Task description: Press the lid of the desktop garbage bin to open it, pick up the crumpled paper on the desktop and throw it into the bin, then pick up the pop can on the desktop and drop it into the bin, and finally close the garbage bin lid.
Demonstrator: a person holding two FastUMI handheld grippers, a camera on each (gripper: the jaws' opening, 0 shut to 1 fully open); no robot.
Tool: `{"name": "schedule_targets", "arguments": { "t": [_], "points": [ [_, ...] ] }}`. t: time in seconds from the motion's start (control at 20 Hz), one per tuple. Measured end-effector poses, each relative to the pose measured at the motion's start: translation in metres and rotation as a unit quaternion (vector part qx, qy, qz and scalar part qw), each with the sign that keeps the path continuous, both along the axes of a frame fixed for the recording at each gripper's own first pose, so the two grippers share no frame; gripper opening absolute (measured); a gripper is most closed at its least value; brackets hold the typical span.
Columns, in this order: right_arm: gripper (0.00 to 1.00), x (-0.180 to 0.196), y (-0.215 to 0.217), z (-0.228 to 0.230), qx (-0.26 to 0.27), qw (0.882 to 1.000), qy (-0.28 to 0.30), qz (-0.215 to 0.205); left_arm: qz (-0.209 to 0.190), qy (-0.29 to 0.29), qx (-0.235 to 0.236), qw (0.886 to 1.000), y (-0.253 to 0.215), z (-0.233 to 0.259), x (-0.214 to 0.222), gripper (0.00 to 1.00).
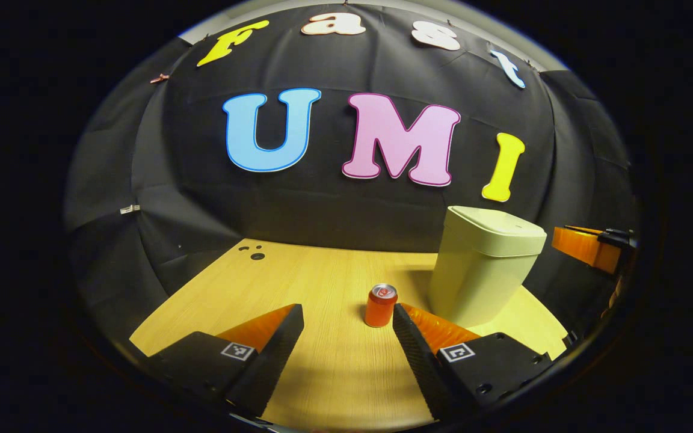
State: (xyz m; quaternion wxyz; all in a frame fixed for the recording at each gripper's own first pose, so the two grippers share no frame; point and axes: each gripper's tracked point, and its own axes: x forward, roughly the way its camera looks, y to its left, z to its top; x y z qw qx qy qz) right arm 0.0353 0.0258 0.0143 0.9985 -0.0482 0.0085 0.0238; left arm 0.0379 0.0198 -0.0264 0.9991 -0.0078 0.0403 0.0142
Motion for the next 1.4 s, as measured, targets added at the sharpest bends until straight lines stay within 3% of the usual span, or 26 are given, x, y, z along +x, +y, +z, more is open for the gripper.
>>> {"name": "schedule_targets", "arguments": {
  "t": [0.1, 0.2, 0.5, 0.8, 1.4],
  "points": [
    [0.14, 0.005, -0.003, 0.003, 0.004, 1.0, 0.0, -0.005, -0.001, 0.002, 0.003, 1.0, 0.0, -0.001, 0.001, 0.96],
    [0.06, 0.008, -0.001, 0.0, 0.006, 1.0, 0.01, -0.001, -0.001, 0.003, 0.005, 1.0, 0.001, -0.002, 0.002, 0.96],
    [0.05, 0.02, -0.001, 0.006, 0.029, 0.999, 0.026, 0.022, 0.002, 0.012, 0.006, 1.0, 0.007, -0.005, 0.008, 0.96],
    [0.05, 0.053, -0.023, 0.021, 0.053, 0.998, 0.035, 0.003, 0.007, 0.019, 0.01, 1.0, 0.011, -0.008, 0.014, 0.96],
    [0.05, 0.129, -0.063, 0.011, 0.027, 0.997, 0.067, -0.028, 0.047, 0.036, 0.01, 0.998, 0.027, -0.016, 0.023, 0.96]
  ]
}}
